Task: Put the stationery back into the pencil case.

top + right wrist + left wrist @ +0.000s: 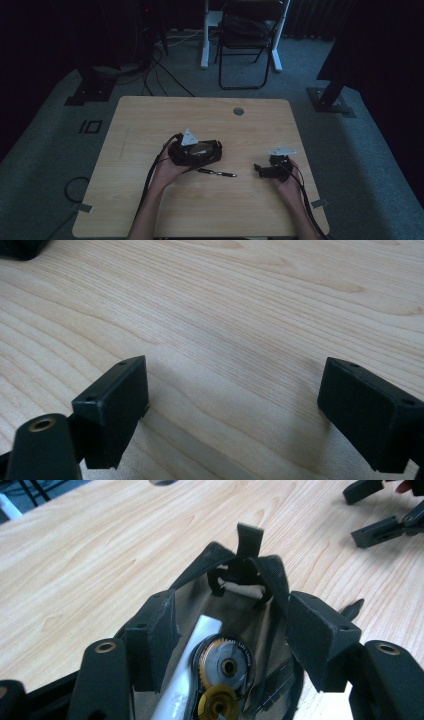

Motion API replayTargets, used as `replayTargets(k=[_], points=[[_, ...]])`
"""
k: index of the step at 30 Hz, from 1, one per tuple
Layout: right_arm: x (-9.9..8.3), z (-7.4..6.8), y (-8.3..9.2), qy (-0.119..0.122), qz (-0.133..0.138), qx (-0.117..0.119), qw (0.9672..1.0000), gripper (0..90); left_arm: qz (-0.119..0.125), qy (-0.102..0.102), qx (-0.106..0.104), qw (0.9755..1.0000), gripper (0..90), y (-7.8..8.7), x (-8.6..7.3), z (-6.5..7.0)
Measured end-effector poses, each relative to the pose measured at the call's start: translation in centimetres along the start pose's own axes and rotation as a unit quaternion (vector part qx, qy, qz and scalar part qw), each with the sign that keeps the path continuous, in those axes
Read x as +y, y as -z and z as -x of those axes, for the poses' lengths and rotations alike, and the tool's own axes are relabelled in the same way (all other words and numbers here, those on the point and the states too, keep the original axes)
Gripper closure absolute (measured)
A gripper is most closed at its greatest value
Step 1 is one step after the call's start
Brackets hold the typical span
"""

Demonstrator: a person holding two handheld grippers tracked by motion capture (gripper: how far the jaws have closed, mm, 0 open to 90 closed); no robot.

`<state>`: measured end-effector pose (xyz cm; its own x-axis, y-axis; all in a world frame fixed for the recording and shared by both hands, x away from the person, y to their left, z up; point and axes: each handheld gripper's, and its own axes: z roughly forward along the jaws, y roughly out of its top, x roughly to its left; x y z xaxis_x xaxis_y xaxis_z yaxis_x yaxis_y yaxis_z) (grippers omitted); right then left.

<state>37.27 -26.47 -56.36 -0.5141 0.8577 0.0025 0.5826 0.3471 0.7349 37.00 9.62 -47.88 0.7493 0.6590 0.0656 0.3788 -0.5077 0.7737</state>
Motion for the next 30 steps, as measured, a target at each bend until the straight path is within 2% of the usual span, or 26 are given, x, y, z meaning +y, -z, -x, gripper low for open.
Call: replayTargets(k=[15,20,30], points=[[0.0,0.0,0.0,0.0,0.0,0.0,1.0,12.8,0.017,-0.009,-0.022,0.9996,45.1,0.5,0.4,0.9],[0.0,0.0,0.0,-0.001,0.0,0.0,1.0,12.8,0.017,-0.017,-0.028,0.9993,47.3,0.5,0.5,1.3],[0.0,0.0,0.0,-0.001,0.0,0.0,1.0,12.8,0.018,-0.02,-0.041,0.9988,48.6,0.2,0.6,2.2]])
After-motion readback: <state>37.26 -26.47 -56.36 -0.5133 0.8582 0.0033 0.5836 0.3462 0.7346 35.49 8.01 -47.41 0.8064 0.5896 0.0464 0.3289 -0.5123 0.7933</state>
